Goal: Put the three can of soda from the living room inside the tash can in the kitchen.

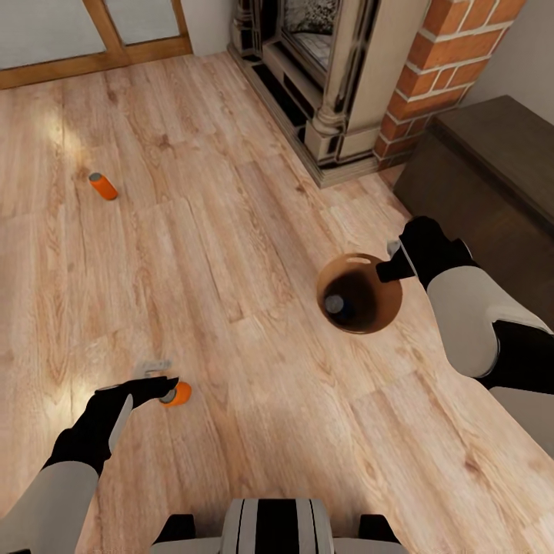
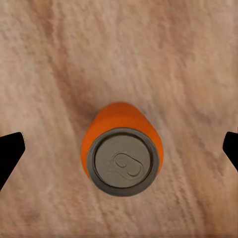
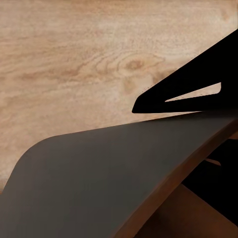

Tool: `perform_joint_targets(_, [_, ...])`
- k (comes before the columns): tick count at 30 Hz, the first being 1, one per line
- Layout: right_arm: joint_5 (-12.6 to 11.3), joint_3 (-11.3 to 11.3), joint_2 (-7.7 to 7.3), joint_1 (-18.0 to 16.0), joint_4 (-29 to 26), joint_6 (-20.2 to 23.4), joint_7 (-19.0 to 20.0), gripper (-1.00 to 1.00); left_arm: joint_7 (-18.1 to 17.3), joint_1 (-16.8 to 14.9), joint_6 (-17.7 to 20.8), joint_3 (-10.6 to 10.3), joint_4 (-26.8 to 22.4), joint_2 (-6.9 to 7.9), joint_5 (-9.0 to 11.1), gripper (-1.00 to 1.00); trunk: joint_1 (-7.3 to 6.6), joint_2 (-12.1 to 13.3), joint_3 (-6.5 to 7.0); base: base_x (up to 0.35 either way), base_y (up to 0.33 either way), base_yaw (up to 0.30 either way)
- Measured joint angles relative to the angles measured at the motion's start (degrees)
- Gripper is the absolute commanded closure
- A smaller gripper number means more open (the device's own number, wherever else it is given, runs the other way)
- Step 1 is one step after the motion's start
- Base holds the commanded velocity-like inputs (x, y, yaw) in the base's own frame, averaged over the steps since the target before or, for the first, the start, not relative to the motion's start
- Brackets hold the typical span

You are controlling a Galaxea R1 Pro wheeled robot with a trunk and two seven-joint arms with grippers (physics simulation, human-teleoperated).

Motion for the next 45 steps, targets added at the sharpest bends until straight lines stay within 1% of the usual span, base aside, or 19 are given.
perform_joint_targets(6, [0.7,0.07,-0.27,0.03,0.0,-0.1,-0.05,1.0,0.04,0.09,-0.02,0.06,-0.17,-0.13,0.29,-1.0,0.0,0.0,-0.4,-0.01,0.006,0.0])
perform_joint_targets(8, [0.5,0.05,-0.3,0.06,0.01,-0.07,-0.03,1.0,0.03,0.12,-0.02,0.07,-0.18,-0.15,0.3,-1.0,0.0,0.0,-0.54,-0.002,0.001,0.0])
perform_joint_targets(10, [0.2,0.02,-0.3,0.11,0.02,-0.03,-0.02,1.0,0.03,0.13,0.02,0.08,0.16,-0.17,0.21,-1.0,0.44,-0.79,-1.03,0.0,0.0,0.0])
perform_joint_targets(16, [0.47,0.05,-0.33,0.12,0.01,-0.07,-0.03,1.0,-0.05,0.12,0.1,0.09,0.38,-0.17,0.24,-1.0,1.76,-3.19,-2.49,0.0,0.0,0.0])
perform_joint_targets(26, [0.41,0.04,-0.38,0.12,0.01,-0.06,-0.03,1.0,-0.56,0.19,0.06,0.01,-0.19,-0.17,0.32,-1.0,1.76,-3.21,-3.13,0.0,0.0,0.0])
perform_joint_targets(33, [0.43,0.04,-0.37,0.12,0.01,-0.07,-0.03,1.0,-0.52,0.2,0.1,0.01,-0.19,-0.17,0.32,-1.0,3.29,-6.0,-4.82,0.0,0.0,0.0])
perform_joint_targets(45, [0.5,0.05,-0.41,0.11,-0.06,-0.08,-0.05,1.0,-0.52,0.2,0.12,-0.04,0.09,-0.19,0.3,-1.0,3.29,-6.02,-5.55,0.0,0.0,0.0])
